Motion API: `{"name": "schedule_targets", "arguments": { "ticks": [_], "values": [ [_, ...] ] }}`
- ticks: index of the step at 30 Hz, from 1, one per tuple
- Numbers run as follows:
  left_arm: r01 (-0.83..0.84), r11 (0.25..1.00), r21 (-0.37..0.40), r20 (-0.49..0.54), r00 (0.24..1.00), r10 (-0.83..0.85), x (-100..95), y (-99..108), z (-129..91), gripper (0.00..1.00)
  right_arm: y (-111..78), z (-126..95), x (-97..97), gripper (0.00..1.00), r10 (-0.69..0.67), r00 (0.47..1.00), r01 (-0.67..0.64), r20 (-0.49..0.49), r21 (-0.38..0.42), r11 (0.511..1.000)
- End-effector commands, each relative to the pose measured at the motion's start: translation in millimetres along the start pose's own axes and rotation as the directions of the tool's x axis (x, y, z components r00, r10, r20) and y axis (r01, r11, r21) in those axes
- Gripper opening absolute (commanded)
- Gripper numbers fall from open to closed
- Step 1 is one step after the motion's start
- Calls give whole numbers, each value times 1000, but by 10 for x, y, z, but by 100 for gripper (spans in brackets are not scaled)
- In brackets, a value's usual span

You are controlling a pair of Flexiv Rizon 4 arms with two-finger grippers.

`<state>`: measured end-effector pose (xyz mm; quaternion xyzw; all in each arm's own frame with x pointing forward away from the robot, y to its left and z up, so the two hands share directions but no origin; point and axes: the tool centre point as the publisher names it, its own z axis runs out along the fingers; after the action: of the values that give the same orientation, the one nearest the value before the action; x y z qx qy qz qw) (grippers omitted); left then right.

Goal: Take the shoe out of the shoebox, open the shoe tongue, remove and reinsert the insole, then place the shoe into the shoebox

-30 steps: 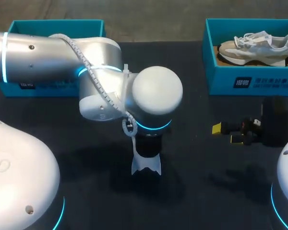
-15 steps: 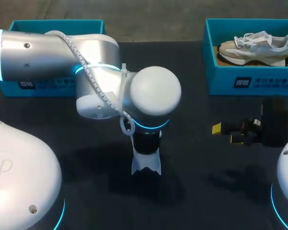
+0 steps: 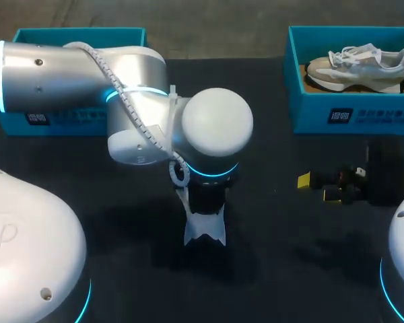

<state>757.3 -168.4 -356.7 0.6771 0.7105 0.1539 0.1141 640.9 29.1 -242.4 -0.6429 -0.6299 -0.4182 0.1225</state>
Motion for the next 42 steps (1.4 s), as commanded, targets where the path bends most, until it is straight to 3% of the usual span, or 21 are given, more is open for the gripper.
{"name": "schedule_targets", "arguments": {
  "ticks": [1,6,22,31,35,36,38,40,42],
  "values": [
    [-5,1000,7,4,1000,4,29,0,-3,100,-21,-35,9,100,0,1000,0,0,-2,1000],
    [-13,999,31,23,1000,12,33,11,-22,100,-21,-35,9,100,0,1000,0,0,-2,1000],
    [-10,1000,-16,14,1000,10,69,311,-244,100,-21,-35,9,100,0,1000,0,0,-2,1000],
    [19,999,-28,30,999,-18,173,625,-410,100,-21,-35,9,100,0,1000,0,0,-2,1000],
    [30,1000,5,46,999,-30,212,772,-432,100,-21,-35,9,100,0,1000,0,0,-2,1000],
    [30,999,14,46,998,-31,213,797,-426,89,-21,-35,9,100,0,1000,0,0,-2,1000],
    [20,999,34,47,999,-22,211,828,-411,83,-21,-35,9,100,0,1000,0,0,-2,1000],
    [18,999,39,52,998,-20,201,846,-394,50,-21,-35,9,100,0,1000,0,0,-2,1000],
    [7,999,50,63,998,-10,186,852,-380,44,-21,-35,9,100,0,1000,0,0,-2,1000]
  ]
}}
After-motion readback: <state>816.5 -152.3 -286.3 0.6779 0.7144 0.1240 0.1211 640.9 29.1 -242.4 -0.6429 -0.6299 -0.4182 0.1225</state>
